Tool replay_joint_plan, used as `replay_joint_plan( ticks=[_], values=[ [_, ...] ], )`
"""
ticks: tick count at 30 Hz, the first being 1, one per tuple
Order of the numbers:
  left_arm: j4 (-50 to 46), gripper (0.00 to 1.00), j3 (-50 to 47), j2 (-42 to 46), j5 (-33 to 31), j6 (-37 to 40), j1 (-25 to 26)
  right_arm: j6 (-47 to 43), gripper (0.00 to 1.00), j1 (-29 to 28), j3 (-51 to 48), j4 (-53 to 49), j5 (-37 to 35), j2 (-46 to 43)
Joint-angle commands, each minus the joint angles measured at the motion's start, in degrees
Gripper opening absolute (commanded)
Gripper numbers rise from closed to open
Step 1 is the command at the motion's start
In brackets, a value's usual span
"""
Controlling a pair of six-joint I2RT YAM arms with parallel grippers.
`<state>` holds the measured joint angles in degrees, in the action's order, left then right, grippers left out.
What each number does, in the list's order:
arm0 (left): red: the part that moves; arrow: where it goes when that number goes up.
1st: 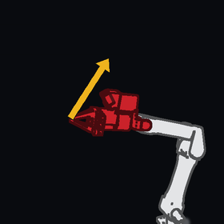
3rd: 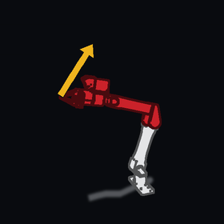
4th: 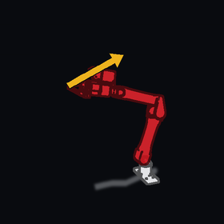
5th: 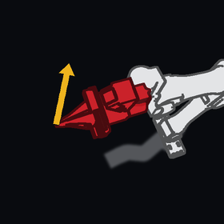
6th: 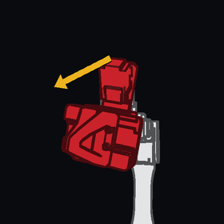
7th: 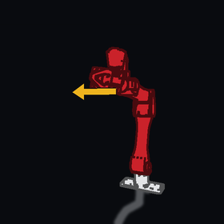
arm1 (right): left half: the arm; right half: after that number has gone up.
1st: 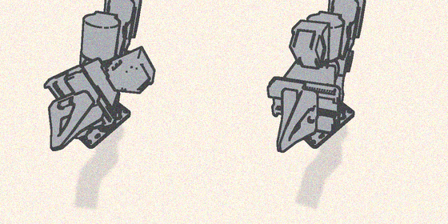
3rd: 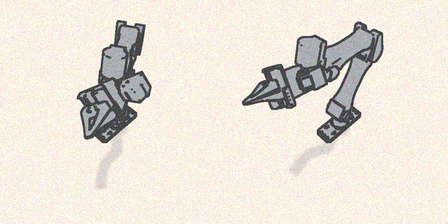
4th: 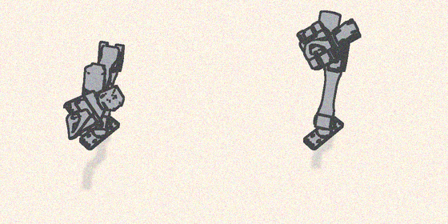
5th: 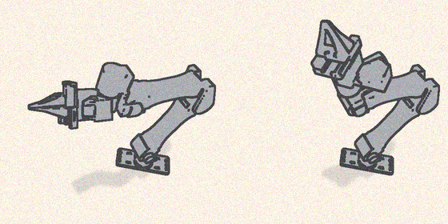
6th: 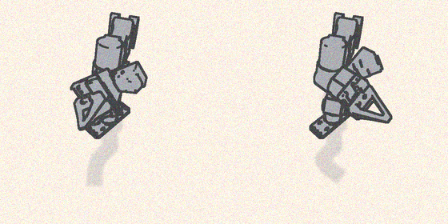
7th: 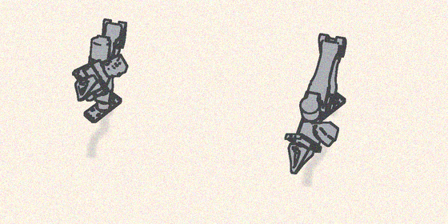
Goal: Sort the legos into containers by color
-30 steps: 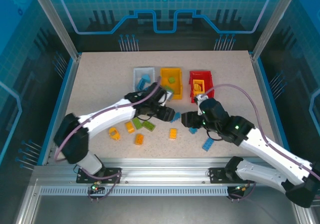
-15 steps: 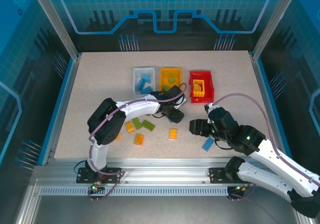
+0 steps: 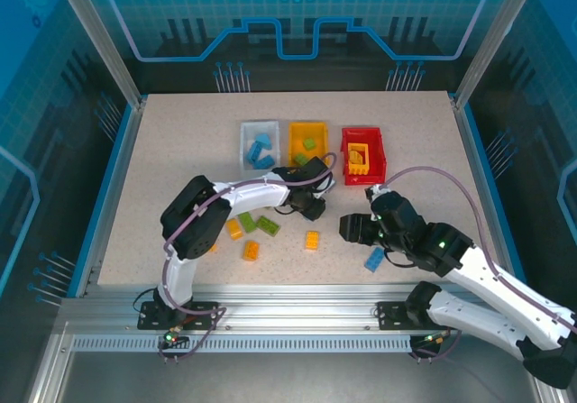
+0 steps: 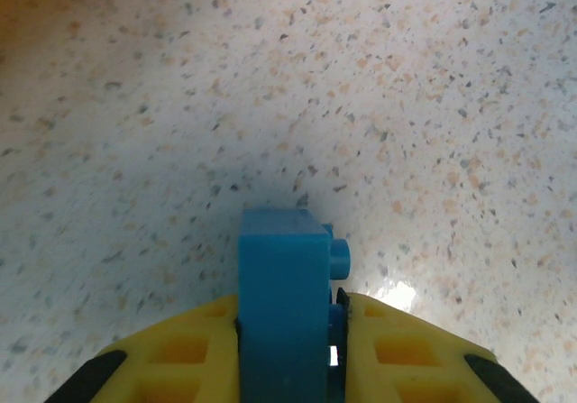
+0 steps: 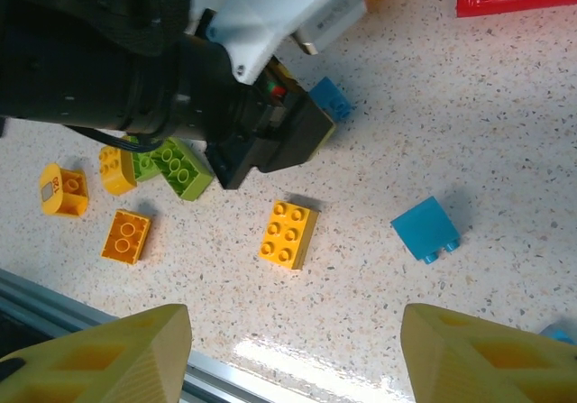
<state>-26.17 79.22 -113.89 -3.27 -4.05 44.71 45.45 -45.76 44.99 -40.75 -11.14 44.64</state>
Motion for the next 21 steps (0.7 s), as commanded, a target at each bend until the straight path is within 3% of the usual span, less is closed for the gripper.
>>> replay_joint_plan(
  ticks=[1,6,9,15,21],
  values=[
    [-0.2,0.18,-1.2,10.1,-1.3,-4.5,-3.5,-2.7,0.63,-0.7,1.7,2.4,1.6,1.3],
    [-1.7,0.17,-1.5,17.1,5.4,-11.7,-15.1,-8.7,0.63,-1.5,2.6,12.5,6.9,6.3],
    [-1.6,0.17,0.5,16.6,9.9,-14.3,-21.6,-13.9,0.63,-5.3,4.8,19.6,6.4,11.7],
    [-1.8,0.17,9.9,6.2,16.0,-17.3,-29.6,-18.9,0.62,-10.0,14.0,26.7,0.5,24.5],
    [-2.6,0.16,18.4,-4.6,17.1,-19.6,-32.4,-18.3,0.61,-10.4,18.2,27.7,-0.4,29.4]
  ],
)
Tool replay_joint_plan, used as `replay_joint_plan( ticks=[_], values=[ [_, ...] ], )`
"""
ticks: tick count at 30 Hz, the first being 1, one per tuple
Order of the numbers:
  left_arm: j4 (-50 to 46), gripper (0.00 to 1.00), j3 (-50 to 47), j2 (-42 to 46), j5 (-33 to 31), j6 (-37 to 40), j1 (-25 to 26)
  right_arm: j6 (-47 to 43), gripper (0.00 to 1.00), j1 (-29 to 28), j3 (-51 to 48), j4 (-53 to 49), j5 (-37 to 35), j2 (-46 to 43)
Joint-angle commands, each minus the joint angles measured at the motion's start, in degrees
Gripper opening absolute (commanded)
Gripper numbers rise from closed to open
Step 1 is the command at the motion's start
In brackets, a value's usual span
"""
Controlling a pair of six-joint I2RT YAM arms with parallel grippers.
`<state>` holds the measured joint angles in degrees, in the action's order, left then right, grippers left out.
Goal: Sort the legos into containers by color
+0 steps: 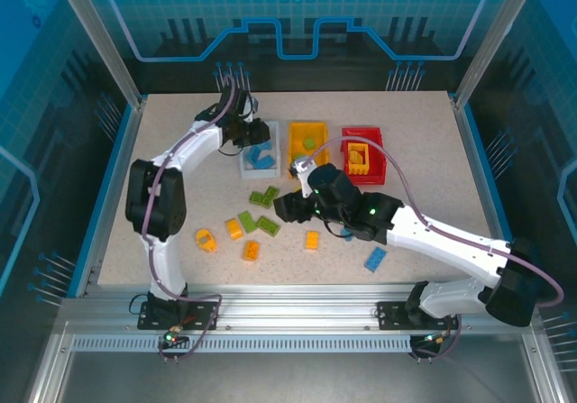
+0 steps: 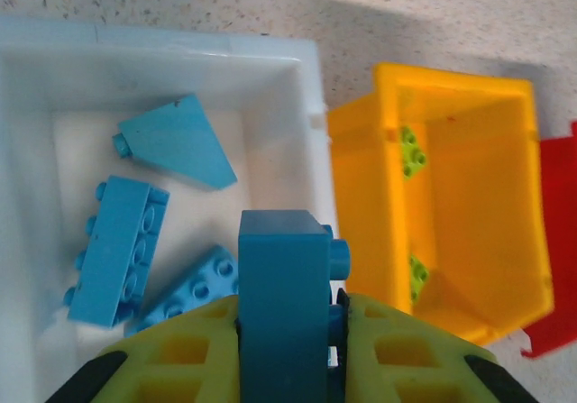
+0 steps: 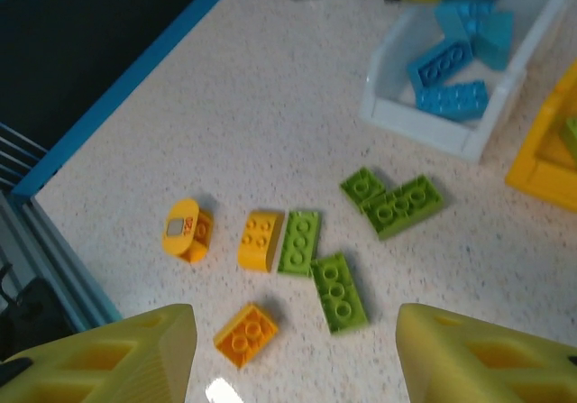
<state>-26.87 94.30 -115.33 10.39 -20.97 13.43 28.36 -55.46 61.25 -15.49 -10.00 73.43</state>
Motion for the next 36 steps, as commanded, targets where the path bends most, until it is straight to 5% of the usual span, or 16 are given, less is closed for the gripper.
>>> replay_joint_plan(
  ticks=[1,10,14,21,29,36],
  values=[
    [-1.5,0.16,4.0,-4.4,4.0,-3.5,-1.6,-0.9,0.61,-0.7,1.7,2.5,-1.4,0.7],
    [1.7,0.3,5.5,-8.0,8.6,-6.0,-2.3,1.9,0.61,-0.8,-2.3,2.6,-0.6,-0.1],
    [3.1,0.46,2.1,-4.1,7.5,-6.0,-2.3,2.4,0.62,-0.7,-2.3,0.2,-2.0,0.8],
    [2.0,0.52,-0.7,4.3,6.1,-6.2,-2.3,10.4,0.62,-0.7,-1.0,-12.2,-10.0,2.5],
    [3.7,0.54,-13.9,23.6,6.6,-8.1,-0.5,29.7,0.63,-1.7,-1.4,-27.8,-8.3,11.0],
    [2.6,0.58,-31.8,45.7,7.3,-8.7,9.4,34.2,0.67,-0.9,0.1,-27.7,-3.5,20.1]
  ],
)
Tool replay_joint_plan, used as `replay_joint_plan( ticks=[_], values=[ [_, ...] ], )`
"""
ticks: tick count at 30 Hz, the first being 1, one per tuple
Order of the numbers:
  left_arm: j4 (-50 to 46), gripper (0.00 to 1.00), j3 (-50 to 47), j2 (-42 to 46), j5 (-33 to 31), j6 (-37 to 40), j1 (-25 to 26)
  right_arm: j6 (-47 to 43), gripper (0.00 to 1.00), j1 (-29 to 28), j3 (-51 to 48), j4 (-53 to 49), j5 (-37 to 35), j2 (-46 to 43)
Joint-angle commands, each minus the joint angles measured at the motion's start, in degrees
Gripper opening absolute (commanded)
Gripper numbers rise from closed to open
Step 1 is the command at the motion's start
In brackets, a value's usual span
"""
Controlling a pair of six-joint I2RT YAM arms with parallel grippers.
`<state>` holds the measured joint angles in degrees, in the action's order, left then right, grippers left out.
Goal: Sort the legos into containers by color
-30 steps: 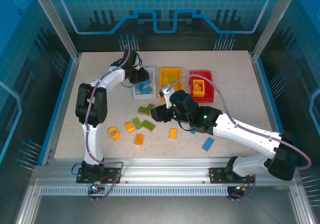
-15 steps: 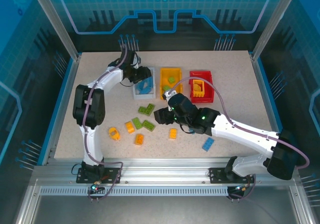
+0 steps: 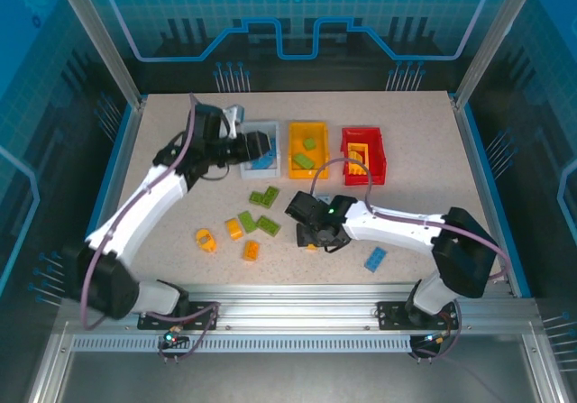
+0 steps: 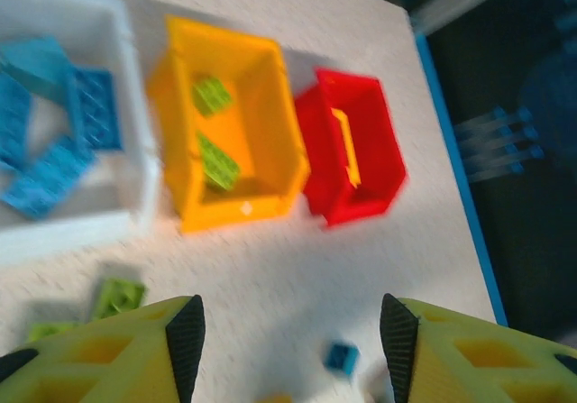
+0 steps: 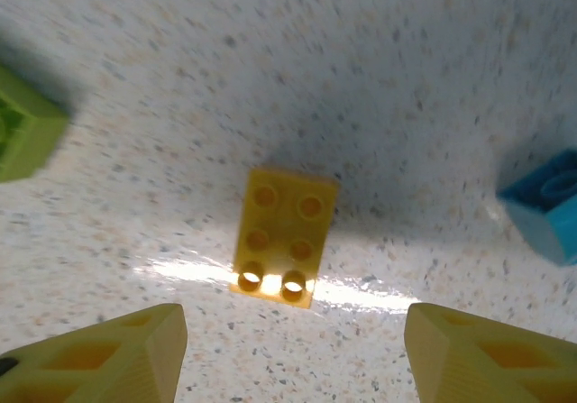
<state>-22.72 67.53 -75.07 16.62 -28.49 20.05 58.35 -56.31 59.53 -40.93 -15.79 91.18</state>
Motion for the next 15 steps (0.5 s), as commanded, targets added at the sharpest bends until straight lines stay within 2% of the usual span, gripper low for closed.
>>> replay_joint_plan(
  ticks=[1,8,15],
  values=[
    [-2.0,0.59,-7.2,8.8,0.9,-2.1,4.2,4.5,0.67,0.3,2.0,-1.7,2.8,3.4],
    [-7.8,0.63,-17.3,26.2,1.8,-7.3,7.2,5.1,0.64,3.1,2.3,2.5,5.4,7.8],
    [-10.7,0.62,-20.5,31.1,1.7,-8.6,7.3,4.2,0.57,3.7,4.3,2.8,3.9,10.0]
  ],
)
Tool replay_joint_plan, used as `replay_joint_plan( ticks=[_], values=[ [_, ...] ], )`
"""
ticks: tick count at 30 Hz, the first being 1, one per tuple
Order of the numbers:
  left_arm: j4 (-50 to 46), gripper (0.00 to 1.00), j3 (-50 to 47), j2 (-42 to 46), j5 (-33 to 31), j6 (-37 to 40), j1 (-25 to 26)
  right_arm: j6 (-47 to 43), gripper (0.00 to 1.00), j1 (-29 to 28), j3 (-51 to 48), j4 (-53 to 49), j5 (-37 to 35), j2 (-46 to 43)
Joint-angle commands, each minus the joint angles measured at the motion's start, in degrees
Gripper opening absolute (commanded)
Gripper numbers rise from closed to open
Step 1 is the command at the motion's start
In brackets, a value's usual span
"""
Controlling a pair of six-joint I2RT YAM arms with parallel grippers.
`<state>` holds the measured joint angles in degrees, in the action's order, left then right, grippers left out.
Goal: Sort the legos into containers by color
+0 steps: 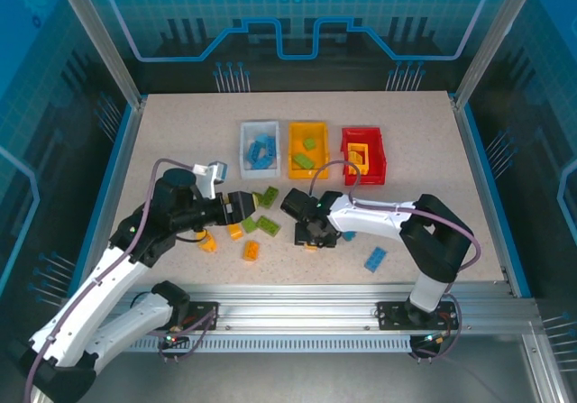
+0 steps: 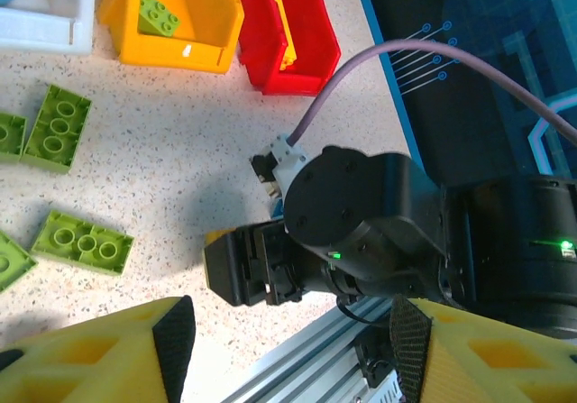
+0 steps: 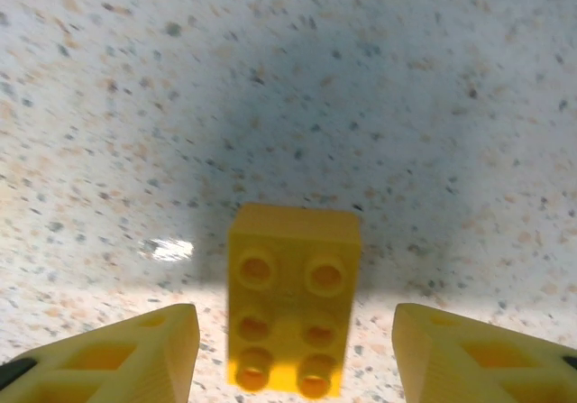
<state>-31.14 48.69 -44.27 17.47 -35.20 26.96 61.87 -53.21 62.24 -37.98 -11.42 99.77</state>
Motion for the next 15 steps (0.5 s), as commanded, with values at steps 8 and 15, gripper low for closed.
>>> replay_joint_plan(
  ticks=[8,15],
  values=[
    [-0.7,0.62,-1.2,0.0,1.2,-2.3,0.4,1.9,0.28,1.0,0.5,-0.7,-2.8,0.2],
    [4.1,0.61,0.7,-3.2,1.9,-4.3,1.1,-6.2,0.24,6.8,3.5,-8.5,-12.5,-10.1]
  ],
)
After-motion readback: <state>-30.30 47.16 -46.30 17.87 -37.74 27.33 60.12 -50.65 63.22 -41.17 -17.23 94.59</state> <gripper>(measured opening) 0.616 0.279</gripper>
